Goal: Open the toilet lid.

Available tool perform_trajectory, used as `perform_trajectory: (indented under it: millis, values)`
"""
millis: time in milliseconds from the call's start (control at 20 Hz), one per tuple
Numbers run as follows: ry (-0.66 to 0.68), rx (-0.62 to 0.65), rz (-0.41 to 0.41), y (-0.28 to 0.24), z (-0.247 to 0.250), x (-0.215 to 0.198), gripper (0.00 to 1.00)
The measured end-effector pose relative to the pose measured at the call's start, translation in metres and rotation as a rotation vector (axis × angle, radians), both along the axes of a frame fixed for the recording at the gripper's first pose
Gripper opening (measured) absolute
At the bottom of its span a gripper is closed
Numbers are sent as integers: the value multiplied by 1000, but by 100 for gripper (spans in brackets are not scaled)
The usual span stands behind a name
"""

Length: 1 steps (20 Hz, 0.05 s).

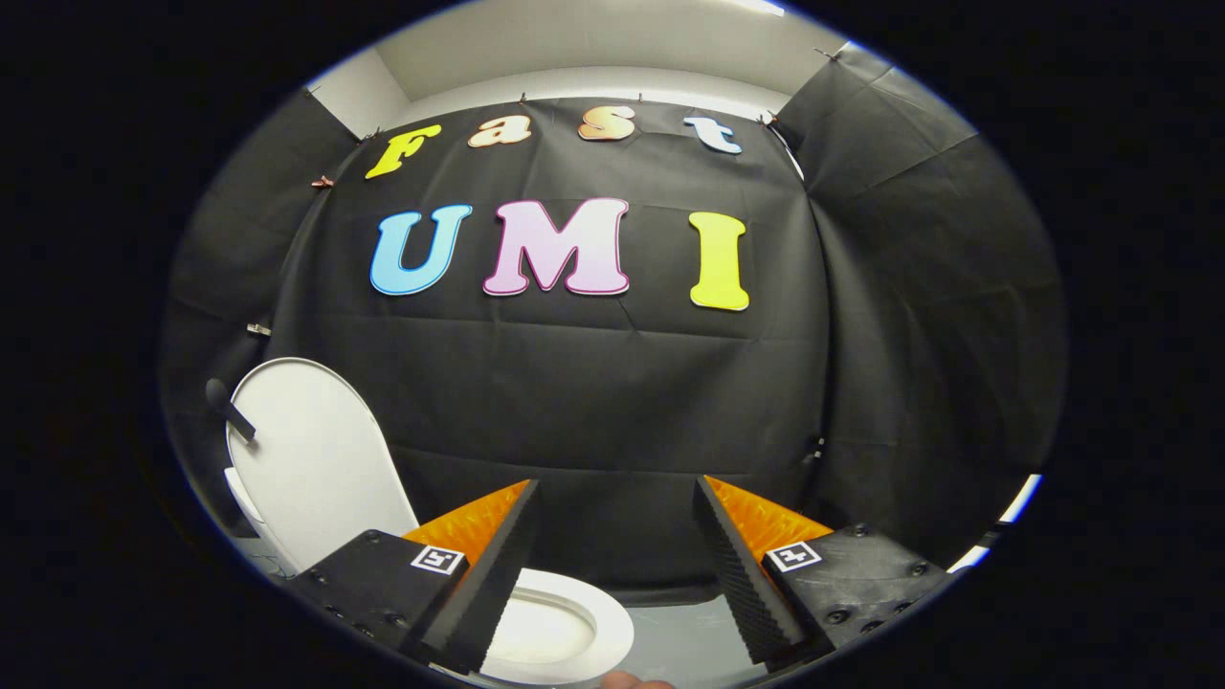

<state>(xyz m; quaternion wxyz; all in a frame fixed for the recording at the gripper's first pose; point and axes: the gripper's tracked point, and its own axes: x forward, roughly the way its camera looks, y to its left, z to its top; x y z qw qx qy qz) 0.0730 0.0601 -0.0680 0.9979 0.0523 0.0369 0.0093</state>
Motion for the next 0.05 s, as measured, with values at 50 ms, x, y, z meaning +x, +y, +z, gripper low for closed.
perform_trajectory:
  millis: [50]
  values:
    - [4,-7,2,1,-2,0,98]
